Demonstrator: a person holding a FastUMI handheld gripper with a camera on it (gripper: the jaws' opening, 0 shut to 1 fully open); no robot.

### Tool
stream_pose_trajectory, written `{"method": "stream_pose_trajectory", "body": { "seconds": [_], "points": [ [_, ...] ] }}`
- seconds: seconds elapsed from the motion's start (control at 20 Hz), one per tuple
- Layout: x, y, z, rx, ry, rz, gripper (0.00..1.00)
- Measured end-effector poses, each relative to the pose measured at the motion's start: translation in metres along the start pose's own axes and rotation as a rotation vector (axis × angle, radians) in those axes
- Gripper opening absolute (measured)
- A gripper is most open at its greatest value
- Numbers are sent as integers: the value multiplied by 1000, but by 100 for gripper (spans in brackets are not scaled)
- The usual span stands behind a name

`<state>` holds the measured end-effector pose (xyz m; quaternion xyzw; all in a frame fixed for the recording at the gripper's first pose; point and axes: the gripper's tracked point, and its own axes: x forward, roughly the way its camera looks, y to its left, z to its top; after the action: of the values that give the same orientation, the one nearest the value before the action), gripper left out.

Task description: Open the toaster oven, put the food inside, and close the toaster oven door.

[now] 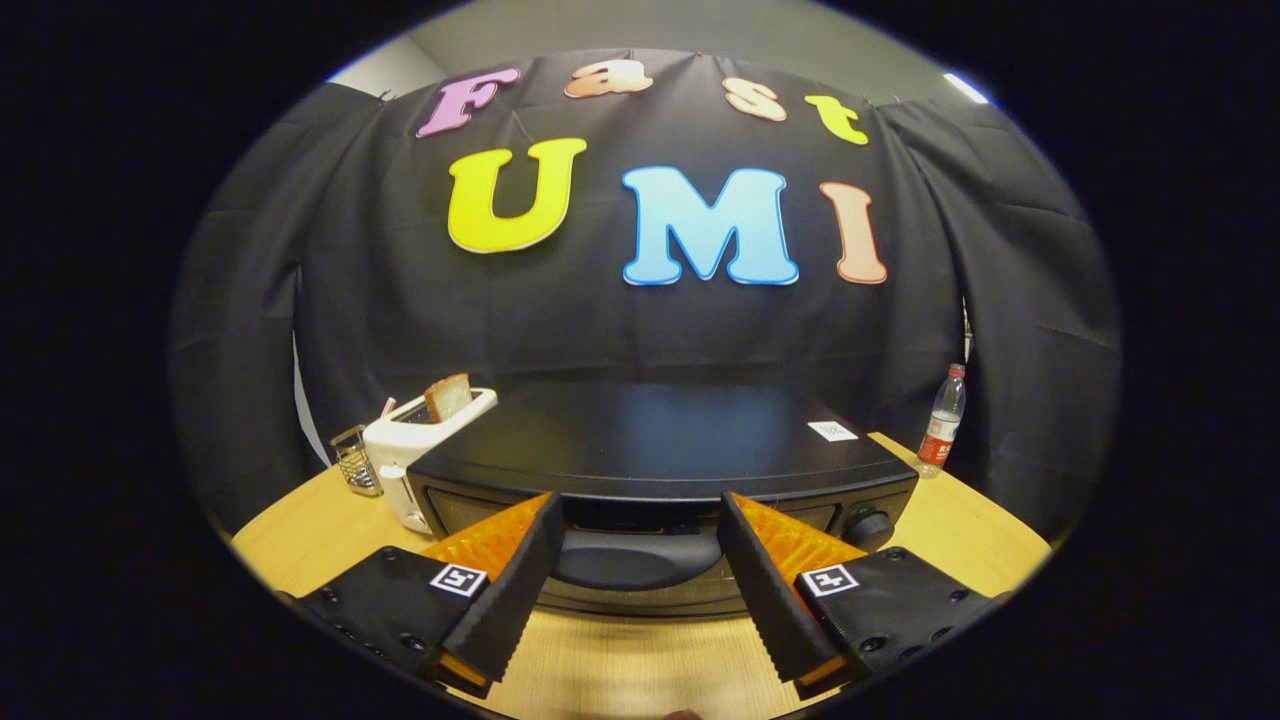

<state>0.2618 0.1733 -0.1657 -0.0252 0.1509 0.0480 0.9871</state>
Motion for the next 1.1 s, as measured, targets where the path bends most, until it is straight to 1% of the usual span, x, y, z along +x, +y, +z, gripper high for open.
{"method": "stream_pose_trajectory", "body": {
  "seconds": [0.35, 0.6, 1.1],
  "points": [
    [-18, 0, -8, -19, -29, 16, 98],
    [-39, 1, -23, -29, -28, 29, 98],
    [-76, 4, -67, -45, 53, 37, 98]
  ]
}}
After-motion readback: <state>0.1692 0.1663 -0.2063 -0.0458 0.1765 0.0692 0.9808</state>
